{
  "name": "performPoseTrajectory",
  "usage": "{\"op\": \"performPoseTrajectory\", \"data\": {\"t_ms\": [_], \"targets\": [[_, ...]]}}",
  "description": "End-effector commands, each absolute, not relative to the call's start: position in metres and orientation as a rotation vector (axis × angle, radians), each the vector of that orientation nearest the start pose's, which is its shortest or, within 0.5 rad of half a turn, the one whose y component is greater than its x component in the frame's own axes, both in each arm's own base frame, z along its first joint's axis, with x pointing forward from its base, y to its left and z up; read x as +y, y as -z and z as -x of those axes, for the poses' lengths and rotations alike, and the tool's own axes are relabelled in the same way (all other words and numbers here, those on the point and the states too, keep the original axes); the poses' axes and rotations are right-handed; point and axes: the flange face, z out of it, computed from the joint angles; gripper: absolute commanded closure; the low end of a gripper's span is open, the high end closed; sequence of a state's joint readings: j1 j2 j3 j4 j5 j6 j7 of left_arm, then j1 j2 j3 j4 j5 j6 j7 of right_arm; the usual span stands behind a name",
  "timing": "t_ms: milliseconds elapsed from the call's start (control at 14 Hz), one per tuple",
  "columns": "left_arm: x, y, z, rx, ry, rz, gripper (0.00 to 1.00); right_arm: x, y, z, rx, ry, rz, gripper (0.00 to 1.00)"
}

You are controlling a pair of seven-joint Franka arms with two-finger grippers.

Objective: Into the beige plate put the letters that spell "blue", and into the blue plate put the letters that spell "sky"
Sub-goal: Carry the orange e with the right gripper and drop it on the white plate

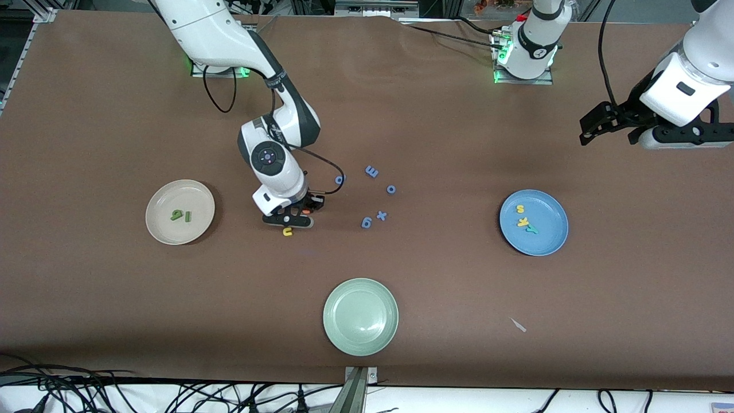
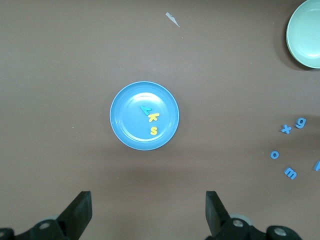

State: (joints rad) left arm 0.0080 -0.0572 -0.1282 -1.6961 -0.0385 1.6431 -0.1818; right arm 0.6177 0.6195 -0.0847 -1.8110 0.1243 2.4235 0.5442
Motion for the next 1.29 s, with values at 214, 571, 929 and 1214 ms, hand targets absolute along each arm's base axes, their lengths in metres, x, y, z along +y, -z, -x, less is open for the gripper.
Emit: {"op": "performPoseTrajectory", "data": {"t_ms": [214,571,929,1214], "targets": [[-0.066,-0.607,-0.536,-0.099,0.019,3.149,0.00,0.239,-0.249,-0.594,-0.028,-0.169,3.173,0.75],[-0.066,-0.605,-0.537,-0.101,0.007,3.148,0.00,0.144,-0.249,-0.608,-0.101,-0.353,3.214,0.75],[-0.071,-0.606,-0.537,-0.087,0.011,3.150,0.00,0.065,-0.231,-0.616,-0.013,-0.457,3.238,0.73],[-0.074,-0.606,-0.536,-0.077,0.011,3.151,0.00,0.038,-0.223,-0.618,0.065,-0.474,3.240,0.01]]}}
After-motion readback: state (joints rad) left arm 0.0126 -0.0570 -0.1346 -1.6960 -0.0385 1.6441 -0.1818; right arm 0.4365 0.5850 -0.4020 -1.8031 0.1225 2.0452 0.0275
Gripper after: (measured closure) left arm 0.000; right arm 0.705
